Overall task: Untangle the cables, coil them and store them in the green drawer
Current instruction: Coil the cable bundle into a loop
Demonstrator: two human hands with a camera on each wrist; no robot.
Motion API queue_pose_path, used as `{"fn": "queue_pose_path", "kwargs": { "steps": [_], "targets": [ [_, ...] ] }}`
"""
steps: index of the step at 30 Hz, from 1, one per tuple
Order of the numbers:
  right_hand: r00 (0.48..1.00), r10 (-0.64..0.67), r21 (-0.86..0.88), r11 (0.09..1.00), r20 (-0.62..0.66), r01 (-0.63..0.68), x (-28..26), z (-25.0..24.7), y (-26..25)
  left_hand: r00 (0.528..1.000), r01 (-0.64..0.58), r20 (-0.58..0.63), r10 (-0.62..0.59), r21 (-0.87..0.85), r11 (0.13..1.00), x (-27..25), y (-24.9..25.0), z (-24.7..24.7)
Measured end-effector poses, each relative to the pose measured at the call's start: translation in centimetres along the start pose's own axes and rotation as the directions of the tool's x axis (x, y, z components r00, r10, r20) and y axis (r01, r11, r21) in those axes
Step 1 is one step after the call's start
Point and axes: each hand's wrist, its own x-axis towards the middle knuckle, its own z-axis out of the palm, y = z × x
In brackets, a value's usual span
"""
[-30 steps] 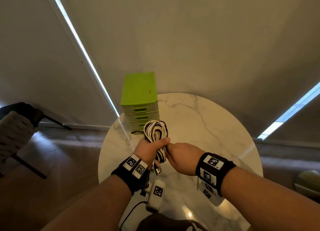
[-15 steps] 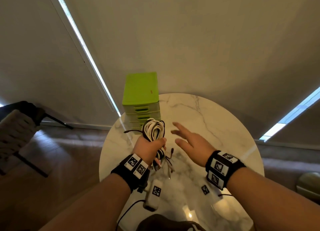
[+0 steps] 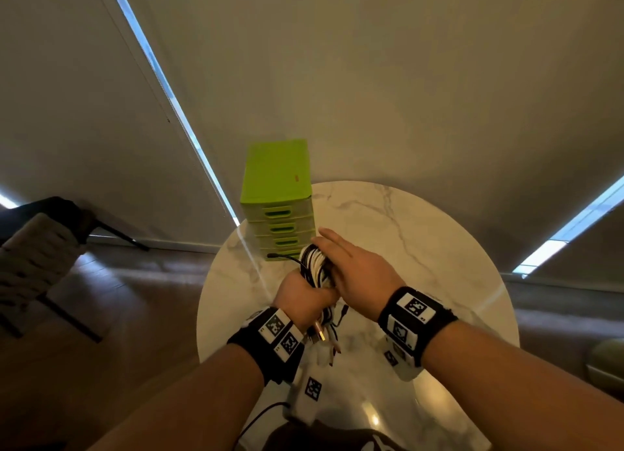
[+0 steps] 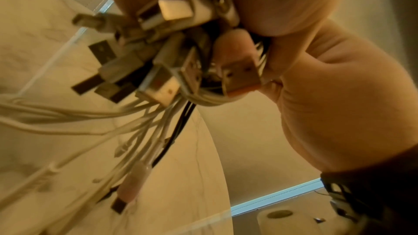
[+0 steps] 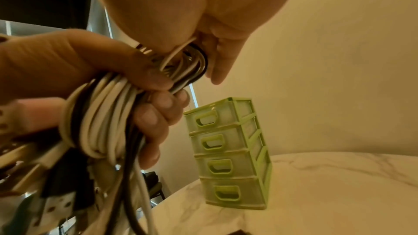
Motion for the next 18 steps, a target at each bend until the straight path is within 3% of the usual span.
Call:
{"fn": "queue_pose_path", "kwargs": {
  "steps": [5,8,13,16,18],
  "targets": [
    [0.991,0.110,0.098,0.988,0.080,-0.118,-0.1,-1.1,-0.4,0.993,-0.029,0.117,0.023,0.053,0.998,-0.8,0.3,0.8],
    [0.988,0.115,0.143,0.981,0.103,-0.129,0.1,-1.7,-0.4,0.996,-0.013,0.093,0.009,0.048,0.999,-1.1,0.9,1.2],
    [0.976,0.214,0.501,0.842,0.028,-0.199,-0.7,-1.4,-0.2,0.992,-0.073,0.107,0.067,0.051,0.996,-1.3,2.1,2.2],
    [0.984,0.163,0.477,0.861,0.069,-0.176,-1.1,-1.9,0.4,0.998,-0.035,0.057,0.031,0.061,0.998,-1.9,2.1,3.3],
    [0.985,0.102,0.333,0.932,0.139,-0.144,-0.9,-2.7,1.0,0.998,-0.021,0.061,0.017,0.066,0.998,-2.3,1.7,3.8]
  ]
}}
